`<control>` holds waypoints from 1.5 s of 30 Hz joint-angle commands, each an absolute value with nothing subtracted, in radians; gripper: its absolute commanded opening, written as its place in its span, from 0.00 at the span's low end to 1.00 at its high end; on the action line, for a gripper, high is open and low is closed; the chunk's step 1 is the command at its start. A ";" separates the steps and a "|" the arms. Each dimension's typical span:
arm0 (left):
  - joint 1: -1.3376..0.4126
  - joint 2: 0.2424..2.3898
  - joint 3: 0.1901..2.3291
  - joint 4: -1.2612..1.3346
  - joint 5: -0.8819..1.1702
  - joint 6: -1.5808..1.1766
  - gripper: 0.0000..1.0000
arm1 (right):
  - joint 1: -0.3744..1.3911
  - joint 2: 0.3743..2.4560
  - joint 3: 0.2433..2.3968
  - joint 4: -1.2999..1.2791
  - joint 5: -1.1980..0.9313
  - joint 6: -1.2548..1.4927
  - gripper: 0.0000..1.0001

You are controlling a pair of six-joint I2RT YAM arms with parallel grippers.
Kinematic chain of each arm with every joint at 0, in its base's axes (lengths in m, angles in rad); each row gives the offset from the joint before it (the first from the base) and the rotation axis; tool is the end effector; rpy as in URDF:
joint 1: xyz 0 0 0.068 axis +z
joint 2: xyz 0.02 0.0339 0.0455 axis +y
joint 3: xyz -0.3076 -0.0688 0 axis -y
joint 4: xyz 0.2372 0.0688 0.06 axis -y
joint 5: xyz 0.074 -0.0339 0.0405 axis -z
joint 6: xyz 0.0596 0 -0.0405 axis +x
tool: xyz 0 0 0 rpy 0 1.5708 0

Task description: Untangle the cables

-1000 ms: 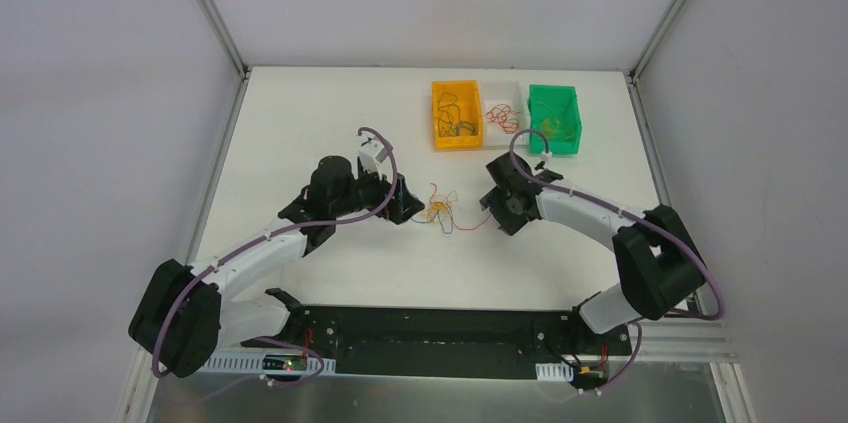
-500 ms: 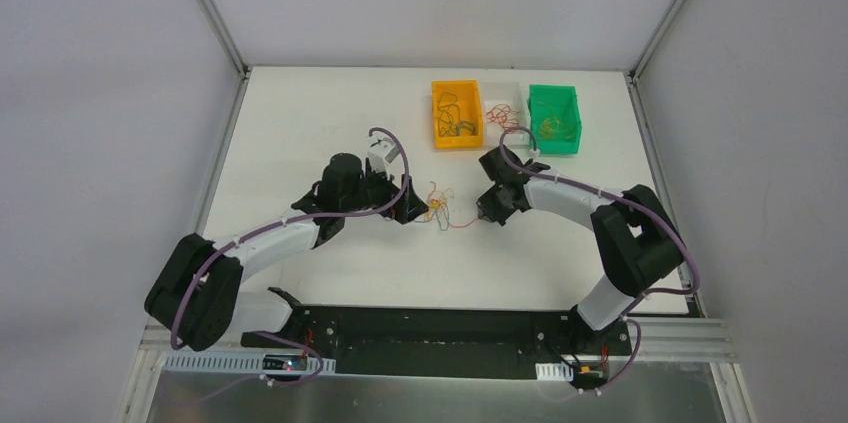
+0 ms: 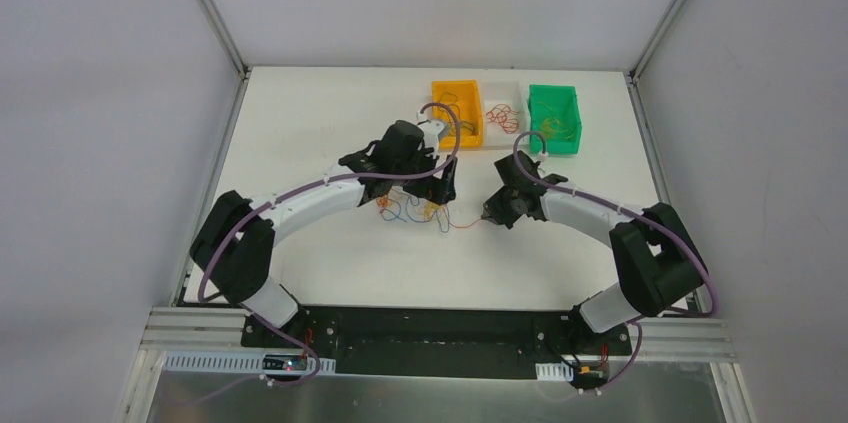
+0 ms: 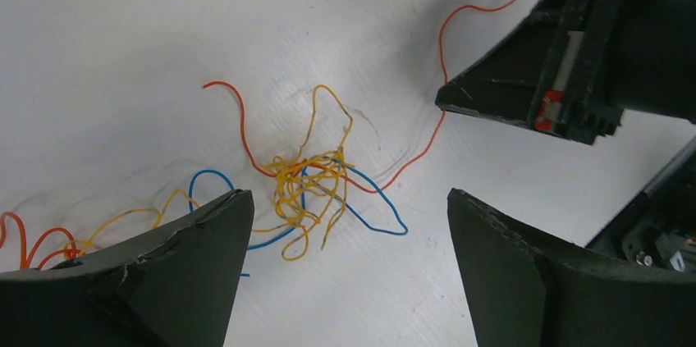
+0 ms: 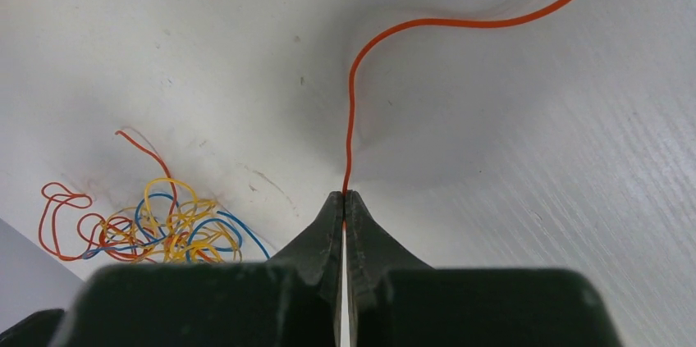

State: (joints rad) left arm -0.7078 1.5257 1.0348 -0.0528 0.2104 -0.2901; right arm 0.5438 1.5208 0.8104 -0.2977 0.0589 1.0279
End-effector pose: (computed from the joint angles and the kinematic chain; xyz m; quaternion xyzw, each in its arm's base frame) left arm 0.2630 -0.2414 0.2934 0.2301 0.8367 -0.3141 0.3852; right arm 0.2541 0.1495 0.1986 0.2381 0.9303 0.1763 0.2162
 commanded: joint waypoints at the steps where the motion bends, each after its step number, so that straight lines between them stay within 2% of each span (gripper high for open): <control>1: -0.749 1.655 1.180 -0.285 0.054 -0.270 0.90 | 0.545 1.474 0.802 -0.256 0.038 1.016 0.00; 6: -0.758 1.778 1.275 -0.367 0.009 -0.278 0.86 | 0.544 1.462 0.793 -0.249 0.052 1.017 0.00; 7: -0.759 1.793 1.281 -0.373 0.006 -0.276 0.84 | 0.544 1.461 0.791 -0.248 0.051 1.018 0.00; 8: -0.758 1.807 1.285 -0.378 0.006 -0.273 0.77 | 0.544 1.460 0.791 -0.249 0.053 1.016 0.00; 10: -0.759 1.810 1.282 -0.387 -0.053 -0.271 0.46 | 0.539 1.454 0.792 -0.259 0.060 1.014 0.00; 12: -0.756 1.786 1.256 -0.390 -0.158 -0.289 0.03 | 0.524 1.439 0.794 -0.288 0.082 1.015 0.00; 13: -0.750 1.766 1.236 -0.390 -0.210 -0.301 0.00 | 0.512 1.429 0.793 -0.309 0.099 1.015 0.00; 16: -0.701 1.679 1.165 -0.383 -0.276 -0.350 0.00 | 0.456 1.382 0.782 -0.384 0.176 0.995 0.00; 20: -0.580 1.562 1.043 -0.330 -0.207 -0.410 0.00 | 0.334 1.315 0.744 -0.441 0.220 0.957 0.00; 23: -0.496 1.495 0.964 -0.289 -0.165 -0.463 0.00 | 0.232 1.259 0.707 -0.447 0.213 0.929 0.00; 26: -0.457 1.445 0.914 -0.276 -0.208 -0.500 0.00 | 0.160 1.205 0.686 -0.459 0.221 0.910 0.00; 31: -0.434 1.414 0.878 -0.240 -0.158 -0.519 0.00 | 0.123 1.195 0.689 -0.431 0.153 0.845 0.00; 32: -0.435 1.414 0.876 -0.226 -0.120 -0.511 0.00 | 0.124 1.205 0.693 -0.401 0.080 0.807 0.07; 33: -0.434 1.410 0.875 -0.210 -0.082 -0.505 0.00 | 0.127 1.214 0.694 -0.366 -0.003 0.780 0.27; 34: -0.435 1.407 0.871 -0.193 -0.045 -0.495 0.00 | 0.132 1.220 0.690 -0.316 -0.074 0.761 0.59; 35: -0.434 1.400 0.865 -0.173 -0.015 -0.489 0.00 | 0.150 1.221 0.686 -0.290 -0.109 0.757 0.87; 36: -0.434 1.391 0.857 -0.154 0.008 -0.487 0.00 | 0.177 1.222 0.691 -0.282 -0.111 0.759 0.98; 41: -0.434 1.338 0.826 -0.091 0.092 -0.475 0.00 | 0.400 1.285 0.808 -0.323 -0.013 0.816 0.99; 45: -0.436 1.289 0.804 -0.049 0.148 -0.468 0.00 | 0.547 1.369 0.854 -0.244 -0.057 0.996 0.99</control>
State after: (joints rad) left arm -0.4313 1.3586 0.8257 -0.1329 0.0540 -0.4820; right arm 0.4377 1.3125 0.7933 -0.3271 -0.0086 0.8394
